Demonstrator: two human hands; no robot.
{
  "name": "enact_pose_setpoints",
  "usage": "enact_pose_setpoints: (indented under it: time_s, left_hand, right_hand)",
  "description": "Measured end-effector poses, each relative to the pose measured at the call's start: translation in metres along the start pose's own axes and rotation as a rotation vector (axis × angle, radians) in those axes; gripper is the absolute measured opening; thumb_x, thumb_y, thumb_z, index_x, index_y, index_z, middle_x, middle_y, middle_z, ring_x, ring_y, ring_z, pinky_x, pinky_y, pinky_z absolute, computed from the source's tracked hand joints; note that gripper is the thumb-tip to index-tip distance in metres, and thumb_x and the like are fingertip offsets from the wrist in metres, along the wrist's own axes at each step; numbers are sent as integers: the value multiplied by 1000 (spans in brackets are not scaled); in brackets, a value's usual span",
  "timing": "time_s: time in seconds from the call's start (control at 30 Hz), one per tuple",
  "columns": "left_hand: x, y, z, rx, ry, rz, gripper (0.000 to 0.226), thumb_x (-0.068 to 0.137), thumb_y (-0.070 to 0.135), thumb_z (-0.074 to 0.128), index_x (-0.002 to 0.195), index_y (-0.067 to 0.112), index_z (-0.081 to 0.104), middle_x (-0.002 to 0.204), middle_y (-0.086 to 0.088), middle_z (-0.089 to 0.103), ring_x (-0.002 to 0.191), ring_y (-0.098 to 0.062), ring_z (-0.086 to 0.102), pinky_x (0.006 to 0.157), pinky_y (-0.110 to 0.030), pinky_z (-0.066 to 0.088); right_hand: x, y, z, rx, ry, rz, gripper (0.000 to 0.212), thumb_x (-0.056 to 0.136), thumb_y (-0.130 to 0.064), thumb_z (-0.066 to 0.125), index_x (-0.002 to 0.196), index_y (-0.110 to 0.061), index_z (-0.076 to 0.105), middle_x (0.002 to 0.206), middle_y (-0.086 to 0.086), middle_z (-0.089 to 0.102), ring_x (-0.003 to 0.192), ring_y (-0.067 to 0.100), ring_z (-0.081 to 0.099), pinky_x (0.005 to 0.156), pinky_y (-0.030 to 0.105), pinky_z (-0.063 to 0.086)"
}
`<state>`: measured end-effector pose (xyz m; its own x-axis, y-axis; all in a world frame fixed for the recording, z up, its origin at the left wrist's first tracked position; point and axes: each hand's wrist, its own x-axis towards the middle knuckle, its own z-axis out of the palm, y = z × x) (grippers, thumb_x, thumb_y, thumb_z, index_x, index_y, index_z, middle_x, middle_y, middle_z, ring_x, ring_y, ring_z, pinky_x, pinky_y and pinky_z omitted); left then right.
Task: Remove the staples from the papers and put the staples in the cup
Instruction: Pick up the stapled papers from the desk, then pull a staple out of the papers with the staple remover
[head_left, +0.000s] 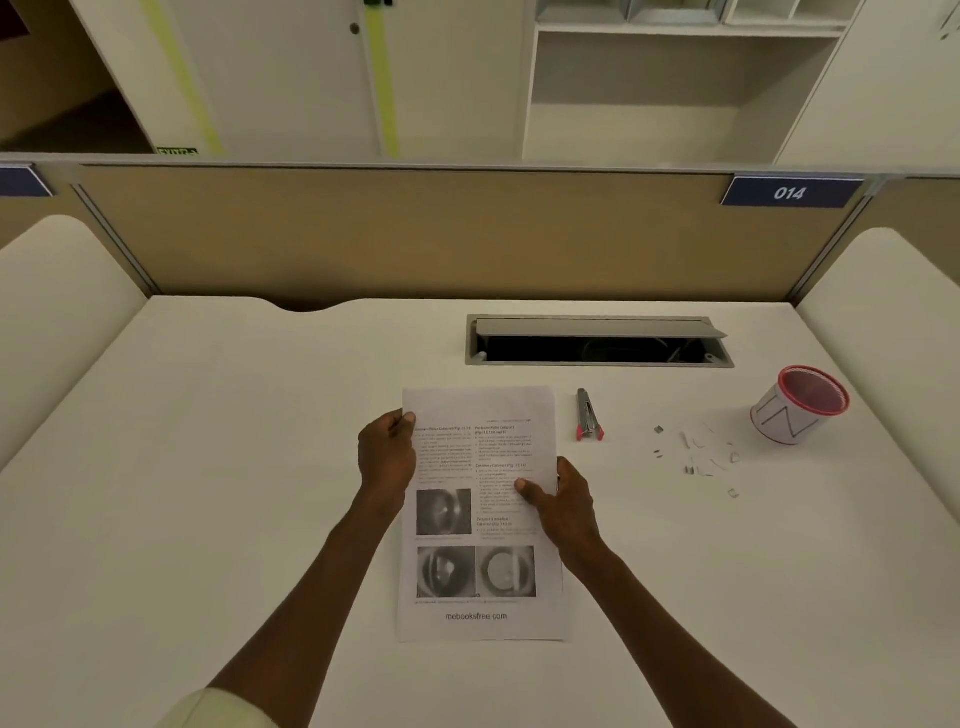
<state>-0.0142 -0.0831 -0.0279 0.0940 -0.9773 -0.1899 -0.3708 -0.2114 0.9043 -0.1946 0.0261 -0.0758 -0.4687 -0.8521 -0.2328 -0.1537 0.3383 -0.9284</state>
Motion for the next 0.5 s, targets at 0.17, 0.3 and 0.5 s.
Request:
enact_pose_setpoints:
  time_s: [0.17, 0.3, 0.5]
  left_hand:
    - [5, -11, 13, 36, -23, -16, 29, 100, 25, 45, 89, 6, 64, 78, -2, 64, 66, -15, 57, 55, -25, 39]
    - [9, -21, 19, 70, -43, -19, 30, 100, 24, 45, 86, 6, 64, 77, -3, 64, 66, -17, 57, 55, -26, 39]
    - [17, -28, 28, 97, -63, -11, 27, 99, 24, 47, 86, 10, 66, 79, -5, 68, 69, -20, 61, 55, -25, 41]
  right_hand:
    - [14, 12, -6, -51, 75, 57, 35, 88, -28, 68, 116, -13, 55, 109, 1, 66, 86, 14, 65, 61, 12, 47]
    - [41, 7, -27, -227, 259, 13, 30, 88, -27, 66, 112, -9, 61, 97, 4, 70, 75, 12, 62, 62, 14, 42]
    - [108, 5, -53, -619, 320, -25, 38, 85, -28, 66, 107, 3, 56, 104, 20, 61, 100, 35, 53, 79, 34, 37]
